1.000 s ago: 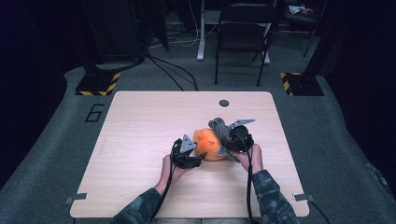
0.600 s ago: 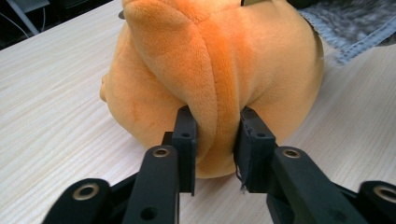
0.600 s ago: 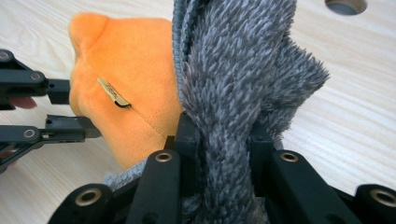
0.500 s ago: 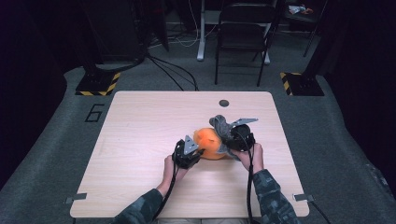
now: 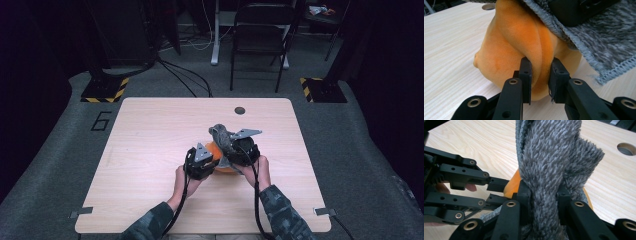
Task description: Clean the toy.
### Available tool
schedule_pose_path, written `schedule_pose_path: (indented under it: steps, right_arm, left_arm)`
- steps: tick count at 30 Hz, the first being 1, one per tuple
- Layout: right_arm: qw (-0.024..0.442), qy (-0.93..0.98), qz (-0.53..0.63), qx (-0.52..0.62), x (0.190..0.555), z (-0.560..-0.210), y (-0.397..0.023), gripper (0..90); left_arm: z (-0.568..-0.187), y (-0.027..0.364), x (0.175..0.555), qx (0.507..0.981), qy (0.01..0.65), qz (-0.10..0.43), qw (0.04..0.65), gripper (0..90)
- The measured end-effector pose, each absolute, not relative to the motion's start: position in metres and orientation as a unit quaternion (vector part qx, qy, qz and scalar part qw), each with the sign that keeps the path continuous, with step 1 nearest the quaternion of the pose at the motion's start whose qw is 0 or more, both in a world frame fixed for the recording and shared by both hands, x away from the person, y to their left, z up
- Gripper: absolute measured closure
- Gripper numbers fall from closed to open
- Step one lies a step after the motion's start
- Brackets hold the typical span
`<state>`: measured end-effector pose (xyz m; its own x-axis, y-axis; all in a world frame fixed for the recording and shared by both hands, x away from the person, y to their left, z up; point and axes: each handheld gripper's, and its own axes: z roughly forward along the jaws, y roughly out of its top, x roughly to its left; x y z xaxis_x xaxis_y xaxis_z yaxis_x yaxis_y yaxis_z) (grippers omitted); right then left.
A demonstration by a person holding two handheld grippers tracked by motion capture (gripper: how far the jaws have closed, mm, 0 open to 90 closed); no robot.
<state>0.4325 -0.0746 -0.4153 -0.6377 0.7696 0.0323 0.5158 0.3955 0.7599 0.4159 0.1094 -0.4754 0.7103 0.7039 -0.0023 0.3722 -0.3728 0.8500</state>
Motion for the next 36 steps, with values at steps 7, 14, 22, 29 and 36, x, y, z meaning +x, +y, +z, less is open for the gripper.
schedule_pose_path:
  steps: [7,14,22,29,36]
  right_arm:
    - [0.172,0.819,0.368,0.407,0.437,-0.419,-0.082,72.5]
    - [0.166,0.815,0.348,0.433,0.446,-0.427,-0.103,72.5]
    - [0.14,0.808,0.323,0.473,0.458,-0.444,-0.124,72.6]
    - [0.122,0.806,0.29,0.5,0.468,-0.467,-0.136,72.6]
    - [0.096,0.811,0.272,0.509,0.476,-0.489,-0.142,72.2]
  left_arm:
    - [-0.478,0.11,0.418,0.809,0.33,0.179,0.453,73.6]
    - [-0.479,0.112,0.419,0.809,0.329,0.175,0.455,73.2]
    - [-0.479,0.113,0.421,0.806,0.333,0.172,0.458,73.0]
    - [-0.48,0.116,0.423,0.805,0.336,0.165,0.46,72.9]
    - [-0.481,0.118,0.424,0.801,0.339,0.163,0.465,72.7]
